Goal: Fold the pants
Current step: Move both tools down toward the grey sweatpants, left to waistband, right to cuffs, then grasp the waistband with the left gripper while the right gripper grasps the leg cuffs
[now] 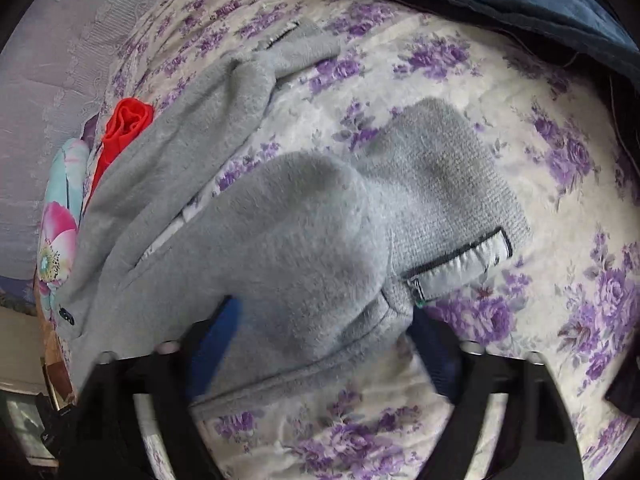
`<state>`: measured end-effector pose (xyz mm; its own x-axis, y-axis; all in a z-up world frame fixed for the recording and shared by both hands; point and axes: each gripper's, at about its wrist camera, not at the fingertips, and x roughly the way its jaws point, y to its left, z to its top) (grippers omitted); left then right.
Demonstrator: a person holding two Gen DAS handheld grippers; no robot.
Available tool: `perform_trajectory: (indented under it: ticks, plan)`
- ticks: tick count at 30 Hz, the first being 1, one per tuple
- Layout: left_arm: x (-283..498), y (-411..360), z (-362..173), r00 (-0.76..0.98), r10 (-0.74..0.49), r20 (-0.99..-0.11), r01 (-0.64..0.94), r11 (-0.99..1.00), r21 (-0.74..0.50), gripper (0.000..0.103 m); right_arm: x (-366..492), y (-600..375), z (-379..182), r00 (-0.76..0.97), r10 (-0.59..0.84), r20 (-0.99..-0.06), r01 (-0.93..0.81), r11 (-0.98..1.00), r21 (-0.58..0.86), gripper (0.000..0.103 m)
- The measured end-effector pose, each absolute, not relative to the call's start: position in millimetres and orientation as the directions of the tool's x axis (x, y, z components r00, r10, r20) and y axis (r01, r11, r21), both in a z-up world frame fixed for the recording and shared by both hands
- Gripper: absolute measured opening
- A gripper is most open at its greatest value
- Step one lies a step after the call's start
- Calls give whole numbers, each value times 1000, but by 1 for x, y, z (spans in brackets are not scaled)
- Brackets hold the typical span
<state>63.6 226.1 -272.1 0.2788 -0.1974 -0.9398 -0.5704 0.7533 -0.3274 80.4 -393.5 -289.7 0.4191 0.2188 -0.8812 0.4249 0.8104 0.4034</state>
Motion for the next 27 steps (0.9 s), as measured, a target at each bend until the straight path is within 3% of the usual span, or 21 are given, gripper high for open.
perform_trajectory:
  ticks: [1, 3, 14, 17, 20, 22, 23, 24, 27]
  plan:
    - [65, 224, -271, 282, -194, -940, -574, 751, -327, 18, 86, -395, -292, 418, 295, -859, 414, 780, 469, 12]
    - [63, 223, -267, 301, -188, -935, -578, 743, -336, 15, 84, -399, -285, 426, 293, -856, 459, 746, 483, 12]
    - [-14, 225, -231, 361, -171, -917, -570, 738, -361, 12, 15, -410, -243, 337, 247, -909, 450, 805, 386, 12]
    - [-36, 227, -237, 328, -166, -930, -573, 748, -335, 12, -7, -408, -257, 286, 237, -928, 447, 824, 348, 12]
    - [-31, 226, -267, 246, -162, -956, -571, 773, -277, 16, -10, -403, -297, 208, 226, -952, 447, 843, 298, 26]
    - [-32, 225, -264, 246, -155, -957, -572, 774, -272, 19, -7, -399, -296, 216, 212, -953, 430, 856, 288, 35]
    - [-34, 224, -255, 254, -145, -956, -559, 785, -268, 21, -3, -396, -290, 194, 221, -956, 413, 865, 285, 53]
    - [-39, 222, -244, 262, -121, -957, -539, 804, -249, 26, -1, -395, -283, 180, 204, -962, 394, 881, 261, 62]
    - [-58, 221, -210, 276, -18, -961, -498, 852, -159, 40, -4, -399, -252, 195, 83, -977, 356, 922, 150, 66]
